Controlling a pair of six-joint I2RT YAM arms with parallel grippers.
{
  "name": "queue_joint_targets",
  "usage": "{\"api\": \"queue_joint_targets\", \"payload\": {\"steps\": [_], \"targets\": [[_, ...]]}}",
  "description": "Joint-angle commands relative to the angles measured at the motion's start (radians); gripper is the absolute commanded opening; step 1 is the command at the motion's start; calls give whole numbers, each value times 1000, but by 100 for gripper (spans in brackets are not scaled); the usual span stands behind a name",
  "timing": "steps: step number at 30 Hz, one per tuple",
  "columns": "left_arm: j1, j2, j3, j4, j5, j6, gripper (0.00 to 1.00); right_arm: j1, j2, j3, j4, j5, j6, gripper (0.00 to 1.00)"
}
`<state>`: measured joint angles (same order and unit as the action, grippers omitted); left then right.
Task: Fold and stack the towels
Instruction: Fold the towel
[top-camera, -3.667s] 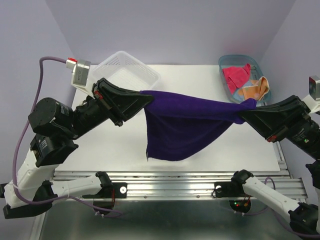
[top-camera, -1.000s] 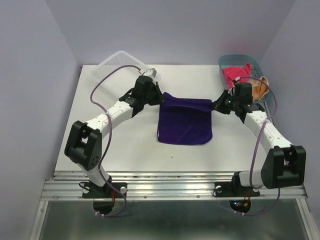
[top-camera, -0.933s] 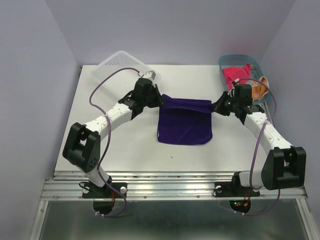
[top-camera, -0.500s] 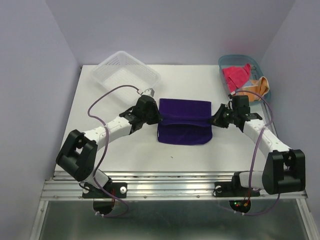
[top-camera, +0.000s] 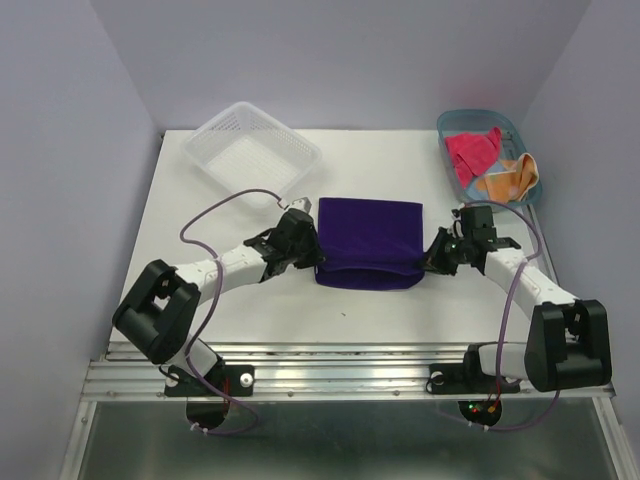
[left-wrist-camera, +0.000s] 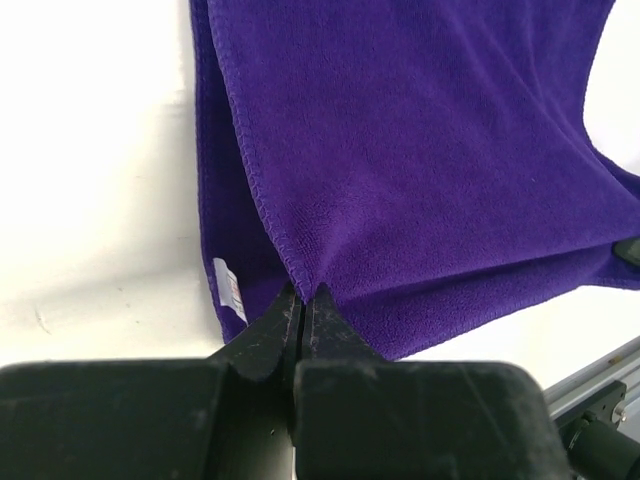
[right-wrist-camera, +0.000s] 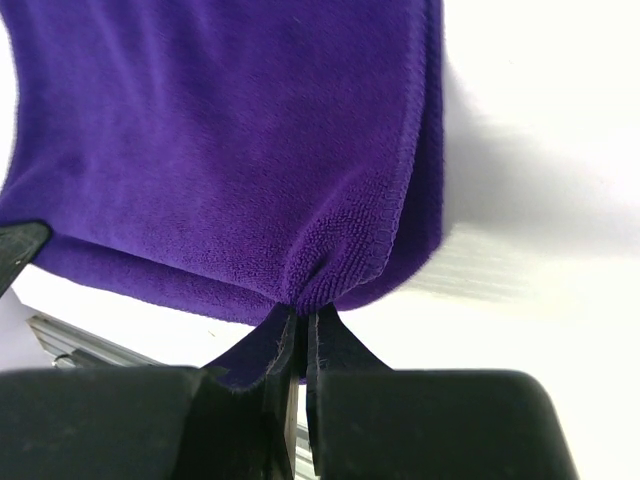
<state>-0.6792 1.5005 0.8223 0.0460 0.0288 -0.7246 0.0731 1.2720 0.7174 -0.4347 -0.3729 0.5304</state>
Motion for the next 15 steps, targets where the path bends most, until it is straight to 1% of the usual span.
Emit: {"api": "queue_joint_targets", "payload": {"steps": [1, 4, 7, 11, 12, 14, 15], "targets": [[-20, -2, -23, 3, -33, -2, 4, -9, 15, -45, 2, 45, -18, 5], [-28, 3, -35, 3, -33, -15, 4, -10, 30, -58, 7, 32, -21, 5], [-28, 0, -58, 0, -33, -24, 9, -9, 50, -68, 10, 25, -29, 9], [-29, -2, -87, -8, -40, -15, 28, -9, 75, -79, 19, 29, -49, 18], [-31, -5, -91, -23, -41, -10, 30, -9, 76, -82, 19, 28, -50, 19], [-33, -20, -95, -32, -44, -10, 34, -10, 75, -88, 19, 26, -55, 30], [-34, -43, -104, -38, -49, -12, 37, -9, 70, -90, 13, 29, -58, 39]]}}
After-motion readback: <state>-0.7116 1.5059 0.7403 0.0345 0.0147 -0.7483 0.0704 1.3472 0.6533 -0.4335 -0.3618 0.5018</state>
